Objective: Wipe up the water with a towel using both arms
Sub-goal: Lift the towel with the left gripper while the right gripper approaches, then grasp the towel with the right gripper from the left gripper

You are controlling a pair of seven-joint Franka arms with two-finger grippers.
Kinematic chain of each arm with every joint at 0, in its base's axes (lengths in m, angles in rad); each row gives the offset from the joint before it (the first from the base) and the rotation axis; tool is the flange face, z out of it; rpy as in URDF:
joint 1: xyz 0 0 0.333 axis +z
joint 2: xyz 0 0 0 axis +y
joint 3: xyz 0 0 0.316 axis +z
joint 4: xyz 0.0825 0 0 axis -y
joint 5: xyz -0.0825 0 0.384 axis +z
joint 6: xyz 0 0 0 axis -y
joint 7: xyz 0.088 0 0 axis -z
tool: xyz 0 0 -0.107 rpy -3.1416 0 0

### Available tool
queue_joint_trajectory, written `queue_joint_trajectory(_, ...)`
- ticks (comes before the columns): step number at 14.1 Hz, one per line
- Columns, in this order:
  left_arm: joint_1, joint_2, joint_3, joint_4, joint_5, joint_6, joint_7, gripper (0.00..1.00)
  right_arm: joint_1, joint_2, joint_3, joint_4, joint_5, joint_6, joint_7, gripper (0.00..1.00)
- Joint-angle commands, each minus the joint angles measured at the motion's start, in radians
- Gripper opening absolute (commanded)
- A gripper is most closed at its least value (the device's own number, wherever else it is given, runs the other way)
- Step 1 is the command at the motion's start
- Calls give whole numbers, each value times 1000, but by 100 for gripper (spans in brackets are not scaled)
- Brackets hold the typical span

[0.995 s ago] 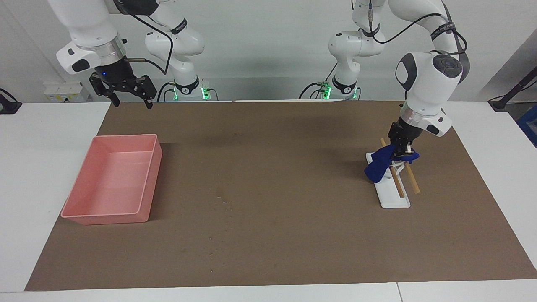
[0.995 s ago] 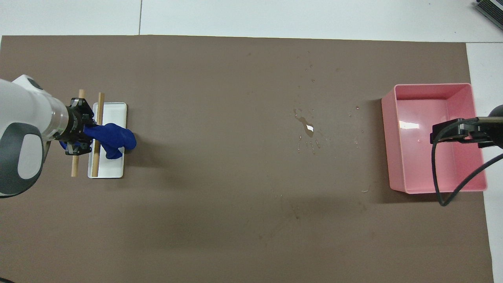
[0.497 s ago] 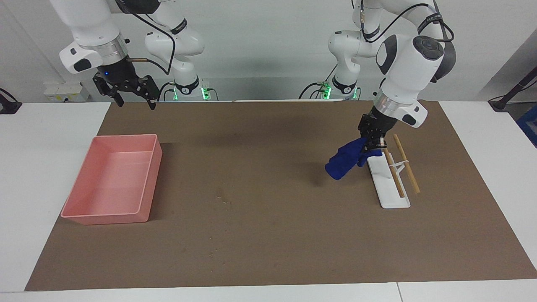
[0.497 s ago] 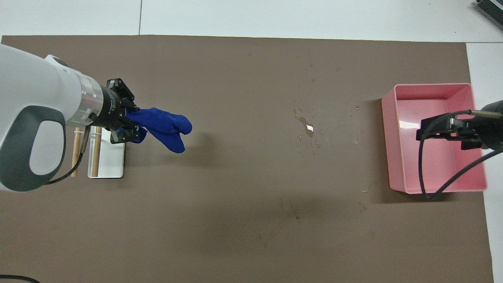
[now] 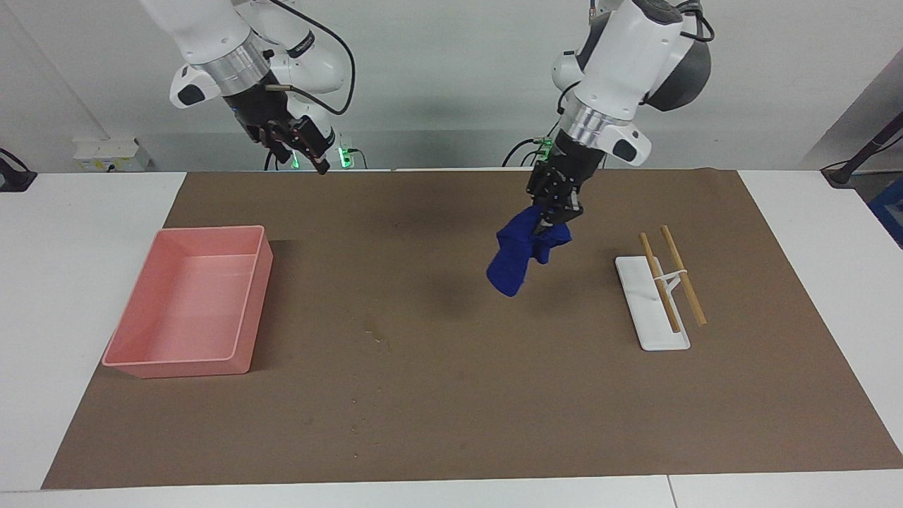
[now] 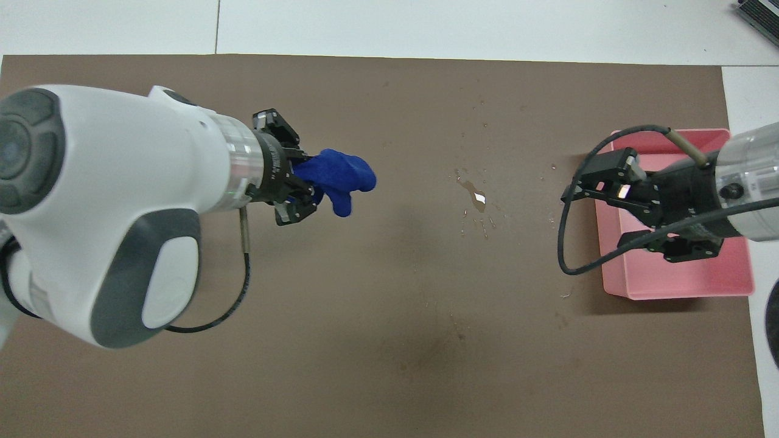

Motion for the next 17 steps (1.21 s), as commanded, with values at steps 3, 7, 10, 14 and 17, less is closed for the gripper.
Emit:
queue_joint_trajectory(3,-131,20,15,89,13,92,-186,0,-9,25,76,27,66,79,312,98)
queue_joint_trajectory(7,-258,20,13,90,128,168,-368,0,-9,74,142,46,72,122,481,92)
queue_joint_trajectory(10,-320,19,15,91,177,168,-471,0,-11,102,150,90,72,120,555,90)
queue_joint_trajectory(14,-335,7,12,113,197,150,-505,0,-14,103,148,83,56,100,554,89)
queue_joint_trajectory(17,-338,-6,12,129,191,112,-528,0,-17,88,148,50,56,91,551,89)
